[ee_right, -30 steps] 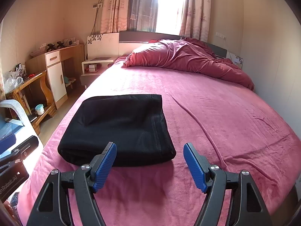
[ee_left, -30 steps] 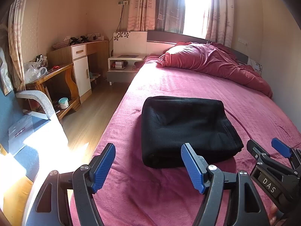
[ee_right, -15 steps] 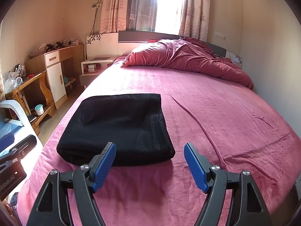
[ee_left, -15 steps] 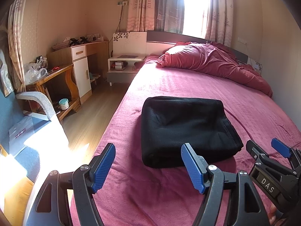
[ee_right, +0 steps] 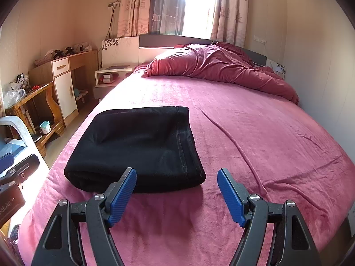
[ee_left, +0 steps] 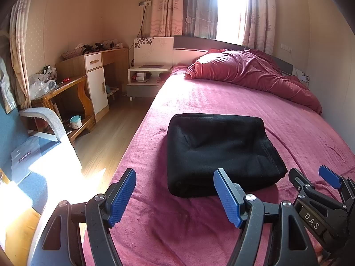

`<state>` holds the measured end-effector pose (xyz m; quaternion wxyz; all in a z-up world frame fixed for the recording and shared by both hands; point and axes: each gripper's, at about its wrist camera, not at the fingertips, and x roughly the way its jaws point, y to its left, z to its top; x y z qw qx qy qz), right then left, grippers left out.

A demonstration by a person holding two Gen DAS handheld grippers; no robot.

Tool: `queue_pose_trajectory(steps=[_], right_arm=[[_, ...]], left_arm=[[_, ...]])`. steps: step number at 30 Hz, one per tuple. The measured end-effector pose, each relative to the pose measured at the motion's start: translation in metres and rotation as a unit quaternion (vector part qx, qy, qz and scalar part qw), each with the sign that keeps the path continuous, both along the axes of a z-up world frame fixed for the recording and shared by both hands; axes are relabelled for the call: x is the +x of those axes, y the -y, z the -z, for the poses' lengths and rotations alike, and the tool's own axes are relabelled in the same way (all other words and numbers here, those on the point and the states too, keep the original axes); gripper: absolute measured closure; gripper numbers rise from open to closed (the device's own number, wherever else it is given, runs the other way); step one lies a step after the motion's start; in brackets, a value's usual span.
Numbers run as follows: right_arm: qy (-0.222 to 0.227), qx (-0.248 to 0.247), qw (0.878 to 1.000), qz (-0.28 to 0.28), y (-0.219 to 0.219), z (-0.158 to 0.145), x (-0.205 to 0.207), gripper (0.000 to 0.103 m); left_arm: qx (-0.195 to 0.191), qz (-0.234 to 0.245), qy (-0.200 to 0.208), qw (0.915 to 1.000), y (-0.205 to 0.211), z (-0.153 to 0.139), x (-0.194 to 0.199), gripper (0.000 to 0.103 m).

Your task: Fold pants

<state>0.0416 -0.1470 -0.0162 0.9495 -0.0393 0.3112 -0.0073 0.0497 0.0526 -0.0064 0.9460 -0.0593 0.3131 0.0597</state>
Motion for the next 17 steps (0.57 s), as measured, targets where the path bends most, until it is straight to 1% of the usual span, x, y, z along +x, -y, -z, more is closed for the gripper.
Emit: queue_pose_trajectory(steps=[8, 10, 12, 13, 15, 17], right_arm=[[-0.004, -0.002, 1.000, 0.000, 0.001, 0.005, 0.000, 0.027], [-0.007, -0.001, 1.000, 0.000, 0.003, 0.007, 0.001, 0.027], [-0.011, 0.001, 1.000, 0.000, 0.006, 0.010, 0.003, 0.027], [-0.014, 0.001, 1.000, 0.001, 0.007, 0.012, 0.003, 0.027], [-0.022, 0.003, 1.000, 0.004, 0.012, 0.017, 0.005, 0.027], [-0.038, 0.010, 0.999, 0.014, 0.022, 0.024, 0.009, 0.027]], left_arm=[[-0.002, 0.007, -0.006, 1.0000, 0.001, 0.002, 0.001, 0.029], [0.000, 0.010, -0.001, 1.0000, 0.001, 0.002, 0.000, 0.029], [-0.004, 0.015, 0.007, 0.9999, 0.001, 0.002, -0.002, 0.036], [-0.004, 0.018, 0.009, 0.9998, 0.001, 0.002, -0.002, 0.037], [-0.008, 0.023, 0.002, 0.9997, 0.000, 0.004, 0.001, 0.037], [-0.025, 0.037, -0.025, 0.9987, -0.001, 0.014, 0.009, 0.037]])
